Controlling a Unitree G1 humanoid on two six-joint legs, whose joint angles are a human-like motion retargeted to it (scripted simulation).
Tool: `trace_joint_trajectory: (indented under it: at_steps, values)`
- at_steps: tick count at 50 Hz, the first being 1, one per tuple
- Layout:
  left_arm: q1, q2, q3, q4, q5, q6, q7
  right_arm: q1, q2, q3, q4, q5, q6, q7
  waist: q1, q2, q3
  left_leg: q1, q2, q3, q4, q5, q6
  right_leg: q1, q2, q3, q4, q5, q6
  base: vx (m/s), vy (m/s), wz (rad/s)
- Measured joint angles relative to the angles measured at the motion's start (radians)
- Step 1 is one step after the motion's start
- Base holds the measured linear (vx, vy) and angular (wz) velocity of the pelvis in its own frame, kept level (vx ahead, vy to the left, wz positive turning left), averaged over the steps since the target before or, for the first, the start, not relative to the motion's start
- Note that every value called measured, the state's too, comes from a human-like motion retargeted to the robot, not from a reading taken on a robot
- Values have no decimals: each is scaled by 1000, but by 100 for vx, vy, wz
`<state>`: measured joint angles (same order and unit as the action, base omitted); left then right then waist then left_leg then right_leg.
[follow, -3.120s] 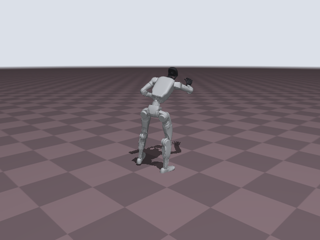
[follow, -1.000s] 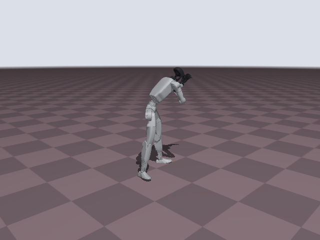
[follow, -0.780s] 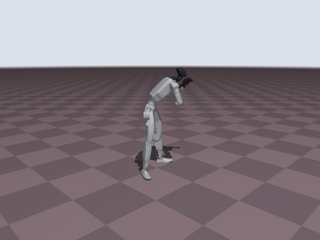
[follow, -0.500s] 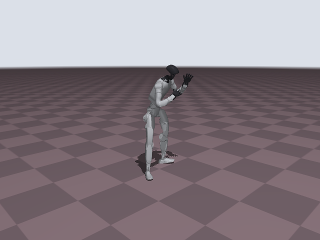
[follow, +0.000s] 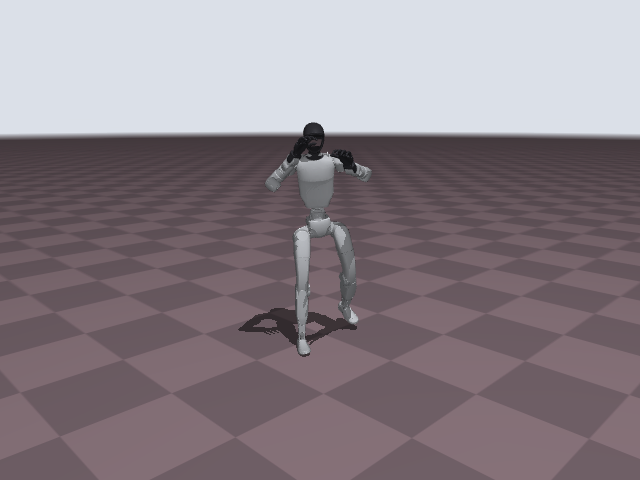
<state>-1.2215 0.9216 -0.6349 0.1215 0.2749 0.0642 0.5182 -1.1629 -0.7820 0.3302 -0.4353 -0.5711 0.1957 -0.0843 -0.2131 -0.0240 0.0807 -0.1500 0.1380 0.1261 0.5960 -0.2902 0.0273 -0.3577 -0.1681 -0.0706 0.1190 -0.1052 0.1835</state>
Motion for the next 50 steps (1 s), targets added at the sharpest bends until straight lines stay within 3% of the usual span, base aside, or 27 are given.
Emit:
trace_joint_trajectory:
  at_steps: [3, 5, 7, 9, 11, 14, 17, 20, 23, 25, 29, 33, 37, 39, 45, 50]
  values:
    - [438, -120, 286, -316, -72, -131, -9, -617, 47, 490, 558, 42, 37, -97, 156, -42, 50, -50, -47, -51, 36, -14, -37, 5, 10, 75, -5, 2, 17, 16, -6, -127]
    - [719, -232, 382, -467, -177, -244, -38, -889, 150, 791, 929, 161, 10, -131, 254, -75, 93, -91, -60, -47, 26, -28, -49, 6, 10, 110, -11, 2, 29, 15, -5, -87]
    - [950, -310, 390, -549, -269, -324, -74, -988, 207, 929, 1150, 244, -27, -83, 345, -111, 144, -134, -61, -36, -18, -34, -58, 10, 10, 127, -19, 0, 35, 14, -5, -49]
    - [1145, -353, 386, -588, -320, -362, -109, -1016, 206, 969, 1226, 291, -45, -100, 419, -127, 200, -174, -60, -38, -89, -30, -66, 22, 15, 130, -27, -2, 34, 13, -5, -20]
    - [1309, -375, 393, -614, -345, -378, -145, -995, 160, 941, 1169, 317, -55, -218, 474, -119, 255, -207, -56, -47, -183, -14, -73, 42, 30, 120, -38, -5, 26, 13, -5, 5]
    - [1471, -404, 408, -647, -377, -390, -191, -818, 60, 768, 891, 304, -77, -358, 516, -73, 334, -230, -44, -40, -346, 34, -99, 93, 67, 79, -54, -21, 11, 14, -4, 37]
    - [1530, -422, 428, -682, -382, -402, -186, -460, 14, 544, 578, 257, -114, -342, 518, -25, 391, -228, -48, -28, -467, 108, -153, 151, 114, 16, -56, -55, -4, 19, -3, 74]
    - [1472, -404, 455, -708, -330, -402, -126, -70, 49, 406, 427, 248, -172, -292, 504, -4, 418, -218, -69, -77, -514, 177, -157, 176, 145, -60, -15, -93, -22, 22, 1, 105]
    - [1311, -363, 470, -716, -285, -377, -69, 285, 142, 325, 361, 279, -241, -203, 499, 2, 410, -205, -63, -144, -535, 191, -86, 139, 158, -142, 115, -100, -26, 24, 5, 106]
    - [1159, -357, 458, -706, -269, -356, -40, 460, 204, 319, 325, 313, -280, -131, 502, 18, 400, -197, -42, -177, -545, 179, -50, 86, 158, -194, 254, -80, -15, 25, 6, 82]
    - [802, -387, 424, -645, -234, -296, -40, 641, 280, 401, 255, 331, -335, 36, 514, 50, 380, -185, -14, -231, -543, 158, -35, -36, 101, -263, 550, -5, 29, 24, 6, 53]
    - [463, -424, 389, -554, -225, -227, -76, 629, 320, 560, 199, 311, -357, 174, 518, 64, 359, -176, -1, -261, -514, 140, -33, -79, 9, -291, 613, 18, -5, 20, 4, 22]
    - [182, -426, 348, -474, -182, -125, -127, 534, 364, 700, 121, 330, -342, 219, 493, 39, 334, -185, -19, -271, -471, 120, -24, -37, -92, -327, 376, -11, -115, 16, 1, 12]
    - [62, -409, 332, -447, -150, -87, -178, 495, 384, 717, 68, 337, -337, 179, 466, 9, 326, -191, -52, -273, -447, 108, -24, 4, -137, -342, 195, -14, -133, 15, -5, 37]
    - [-254, -279, 272, -303, 16, 49, -331, 368, 411, 591, -47, 283, -302, 4, 399, -66, 330, -215, -154, -282, -381, 72, -28, 71, -224, -306, -128, 8, -38, 13, -9, 47]
    - [-410, -70, 210, -141, 191, 161, -423, 191, 388, 529, -32, 216, -244, -1, 436, -52, 345, -224, -159, -249, -384, 70, -46, 82, -245, -407, -171, 49, 32, 3, -9, -22]
